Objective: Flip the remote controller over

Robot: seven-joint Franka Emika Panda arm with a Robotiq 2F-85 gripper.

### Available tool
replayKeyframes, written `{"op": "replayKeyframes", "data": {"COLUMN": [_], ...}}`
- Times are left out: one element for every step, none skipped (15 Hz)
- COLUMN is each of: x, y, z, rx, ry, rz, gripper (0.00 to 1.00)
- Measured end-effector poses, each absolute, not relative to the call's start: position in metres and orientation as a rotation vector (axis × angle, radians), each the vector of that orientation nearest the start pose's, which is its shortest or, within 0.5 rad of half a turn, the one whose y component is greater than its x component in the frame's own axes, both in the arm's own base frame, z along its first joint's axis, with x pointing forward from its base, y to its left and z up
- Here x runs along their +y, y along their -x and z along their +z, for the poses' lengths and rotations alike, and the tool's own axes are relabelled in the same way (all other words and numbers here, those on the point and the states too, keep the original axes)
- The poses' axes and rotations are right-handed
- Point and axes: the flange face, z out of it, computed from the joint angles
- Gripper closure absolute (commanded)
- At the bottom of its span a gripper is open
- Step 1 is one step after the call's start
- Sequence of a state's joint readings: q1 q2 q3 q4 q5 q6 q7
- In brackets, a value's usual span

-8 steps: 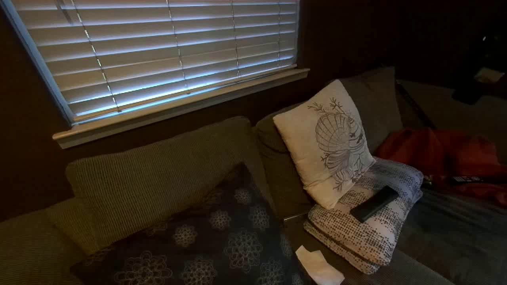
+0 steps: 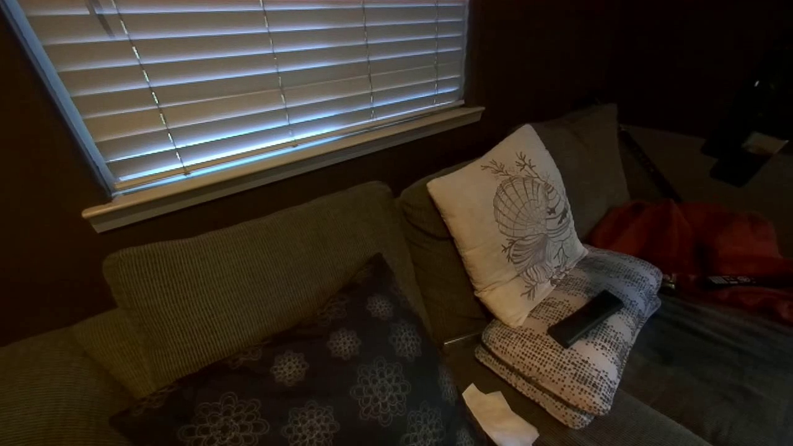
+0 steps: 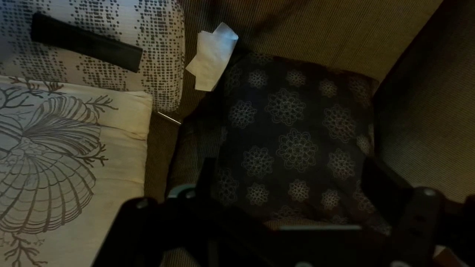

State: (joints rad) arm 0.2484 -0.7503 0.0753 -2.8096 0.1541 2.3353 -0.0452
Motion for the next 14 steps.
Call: {"op": "replayKeyframes", "data": {"x": [0.104, 0.097, 0.087, 0.077, 0.066, 0.054, 0.041, 0.028, 0.016, 0.005, -0.005, -0.014, -0.022, -0.03], "y": [-0.322, -0.326, -0.331, -0.335, -0.34, -0.345, -0.35, -0.355, -0.36, -0.364, -0.368, -0.372, -0.376, -0.379], "z": [0.434, 0.433, 0.43, 0.427, 0.423, 0.418, 0.412, 0.406, 0.399, 0.391, 0.382, 0.372, 0.361, 0.349], "rx": [-0.351, -0.288, -0.213, -0.139, -0.062, 0.015, 0.095, 0.177, 0.259, 0.341, 0.423, 0.509, 0.588, 0.67], "ry": [2.983, 2.987, 2.989, 2.988, 2.985, 2.98, 2.976, 2.972, 2.968, 2.964, 2.959, 2.953, 2.945, 2.936], "rz": [-0.397, -0.389, -0.375, -0.361, -0.351, -0.343, -0.336, -0.331, -0.33, -0.325, -0.321, -0.315, -0.305, -0.293], "gripper": [0.0, 0.0, 0.0, 0.0, 0.0, 0.0, 0.0, 0.0, 0.0, 0.0, 0.0, 0.0, 0.0, 0.0]}}
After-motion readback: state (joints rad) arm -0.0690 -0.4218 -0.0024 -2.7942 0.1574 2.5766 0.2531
